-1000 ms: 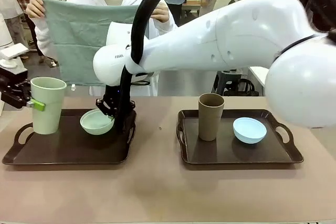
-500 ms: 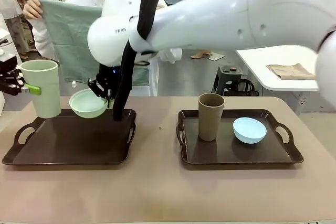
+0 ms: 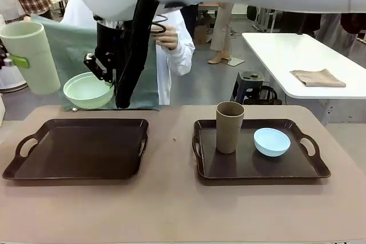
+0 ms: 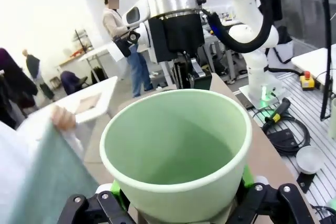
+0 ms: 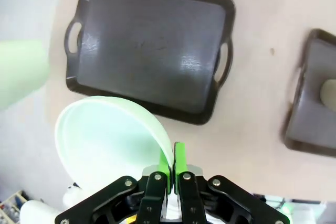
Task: Set up a tray with a mat and arrange the tableware.
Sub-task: Pick up the Picnic Bowl and Reusable plastic cup from the Handle tray in front of the human's position and hold them in the air.
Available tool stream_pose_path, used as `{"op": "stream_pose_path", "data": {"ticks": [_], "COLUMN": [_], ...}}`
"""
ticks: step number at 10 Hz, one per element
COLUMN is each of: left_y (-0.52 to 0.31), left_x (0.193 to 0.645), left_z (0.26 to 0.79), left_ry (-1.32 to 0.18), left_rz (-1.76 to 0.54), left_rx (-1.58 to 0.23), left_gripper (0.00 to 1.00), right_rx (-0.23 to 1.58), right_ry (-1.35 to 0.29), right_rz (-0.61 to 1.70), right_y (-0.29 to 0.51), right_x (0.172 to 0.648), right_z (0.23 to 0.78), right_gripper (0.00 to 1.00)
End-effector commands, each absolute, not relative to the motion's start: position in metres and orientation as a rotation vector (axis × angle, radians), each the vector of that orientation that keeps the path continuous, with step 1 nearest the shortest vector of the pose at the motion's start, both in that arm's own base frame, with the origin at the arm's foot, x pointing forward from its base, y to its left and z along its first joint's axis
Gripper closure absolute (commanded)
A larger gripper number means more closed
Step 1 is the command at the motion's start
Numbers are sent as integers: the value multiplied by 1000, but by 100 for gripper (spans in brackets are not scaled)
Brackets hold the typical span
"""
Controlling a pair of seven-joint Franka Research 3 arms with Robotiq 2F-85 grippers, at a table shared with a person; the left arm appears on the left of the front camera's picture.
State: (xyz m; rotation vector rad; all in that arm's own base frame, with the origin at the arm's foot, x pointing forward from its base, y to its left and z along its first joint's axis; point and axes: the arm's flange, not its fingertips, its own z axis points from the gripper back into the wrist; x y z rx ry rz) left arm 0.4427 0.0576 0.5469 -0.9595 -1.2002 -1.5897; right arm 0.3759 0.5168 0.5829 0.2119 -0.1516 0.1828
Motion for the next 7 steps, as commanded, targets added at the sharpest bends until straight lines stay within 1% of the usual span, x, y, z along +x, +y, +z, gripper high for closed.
{"op": "stream_pose_path", "data": {"ticks": [1, 2, 7], "left_y": [63, 58, 58], "left_x": [435, 443, 443], "left_z": [552, 547, 547], "left_ry": [-1199, -1200, -1200], "left_rz": [-1546, -1590, -1590], "left_rx": [-983, -960, -960], "left_gripper": [84, 84, 84], "right_rx": [209, 212, 212], "right_ry": [-185, -152, -152], "right_rz": [148, 183, 183], "right_y": [507, 517, 517], "right_x": [372, 376, 376], "right_z": [575, 583, 583], "right_gripper": [100, 100, 100]}}
